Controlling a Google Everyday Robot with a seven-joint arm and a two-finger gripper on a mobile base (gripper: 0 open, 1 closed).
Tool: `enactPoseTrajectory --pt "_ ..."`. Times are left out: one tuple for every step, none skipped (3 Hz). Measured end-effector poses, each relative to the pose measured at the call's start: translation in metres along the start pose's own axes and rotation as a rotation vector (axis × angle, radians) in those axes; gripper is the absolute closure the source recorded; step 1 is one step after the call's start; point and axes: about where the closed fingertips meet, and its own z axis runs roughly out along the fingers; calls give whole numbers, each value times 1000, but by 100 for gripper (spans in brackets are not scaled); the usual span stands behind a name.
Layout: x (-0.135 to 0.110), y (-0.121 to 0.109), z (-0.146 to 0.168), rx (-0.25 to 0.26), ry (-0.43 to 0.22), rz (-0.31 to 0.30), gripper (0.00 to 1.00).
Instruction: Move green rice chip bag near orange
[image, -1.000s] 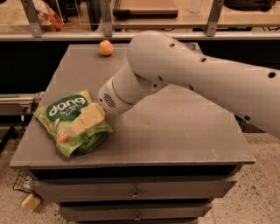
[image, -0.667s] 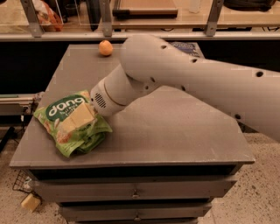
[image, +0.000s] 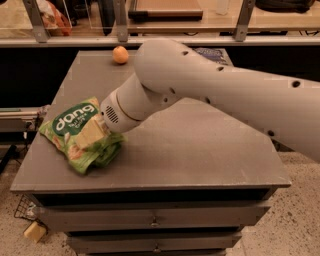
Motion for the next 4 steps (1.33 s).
enactPoseTrajectory --pt "0 0 0 0 0 0 88" --pt "-8 3 -22 54 -21 -27 100" --pt "-29 -3 -76 162 -86 -71 100" --pt "-45 -23 -131 250 -131 -85 100"
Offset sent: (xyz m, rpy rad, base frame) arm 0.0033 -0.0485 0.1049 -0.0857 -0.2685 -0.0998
